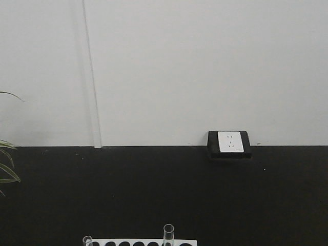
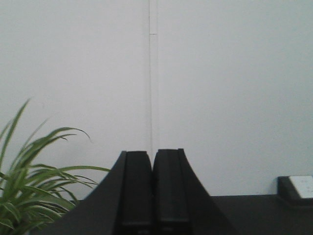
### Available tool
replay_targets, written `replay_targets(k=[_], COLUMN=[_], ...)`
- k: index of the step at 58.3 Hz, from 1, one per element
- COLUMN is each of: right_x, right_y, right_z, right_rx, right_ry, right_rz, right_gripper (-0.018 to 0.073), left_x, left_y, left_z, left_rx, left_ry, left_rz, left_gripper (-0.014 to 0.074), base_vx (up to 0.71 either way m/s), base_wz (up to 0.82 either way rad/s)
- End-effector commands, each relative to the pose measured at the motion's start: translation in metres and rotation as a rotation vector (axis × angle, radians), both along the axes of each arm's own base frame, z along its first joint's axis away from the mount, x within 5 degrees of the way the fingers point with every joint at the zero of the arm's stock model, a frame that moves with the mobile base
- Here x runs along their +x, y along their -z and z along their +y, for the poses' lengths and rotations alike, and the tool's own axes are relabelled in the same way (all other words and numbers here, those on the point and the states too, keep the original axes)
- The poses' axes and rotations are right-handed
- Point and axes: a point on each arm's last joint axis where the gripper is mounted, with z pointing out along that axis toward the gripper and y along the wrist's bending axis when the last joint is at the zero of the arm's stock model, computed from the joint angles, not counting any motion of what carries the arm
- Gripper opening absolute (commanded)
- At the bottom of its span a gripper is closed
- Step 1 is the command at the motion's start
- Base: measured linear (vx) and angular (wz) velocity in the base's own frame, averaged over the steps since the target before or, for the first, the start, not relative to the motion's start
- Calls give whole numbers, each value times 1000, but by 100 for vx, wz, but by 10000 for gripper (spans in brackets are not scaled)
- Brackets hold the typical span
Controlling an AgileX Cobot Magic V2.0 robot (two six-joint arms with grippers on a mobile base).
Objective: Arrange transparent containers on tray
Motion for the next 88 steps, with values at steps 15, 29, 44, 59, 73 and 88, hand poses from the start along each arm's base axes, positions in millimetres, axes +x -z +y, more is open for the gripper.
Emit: replay_targets(k=[15, 29, 44, 59, 73, 88], right_x=[49, 66, 67, 67, 67, 67], right_y=[-10, -1, 0, 0, -3, -11], right_z=[4, 5, 5, 5, 5, 7], right_rx=[3, -1, -1, -1, 4, 7], right_ry=[-8, -8, -8, -8, -15, -29], right_rz=[107, 178, 185, 184, 149, 64], right_gripper=[-8, 8, 138, 388, 493, 491], left_x=[47, 75, 96, 106, 114, 122], left_y=[-20, -8, 3, 9, 18, 86], left_z=[1, 0, 0, -1, -4, -23], left_rx=[108, 113, 123, 121, 116, 77], left_ry=[-43, -38, -33, -27, 2, 143], left_rz=[165, 286, 376, 408, 363, 412], left_gripper=[-3, 73, 324, 478, 477, 477], base_vx=[0, 0, 0, 0, 0, 0], base_wz=[0, 0, 0, 0, 0, 0])
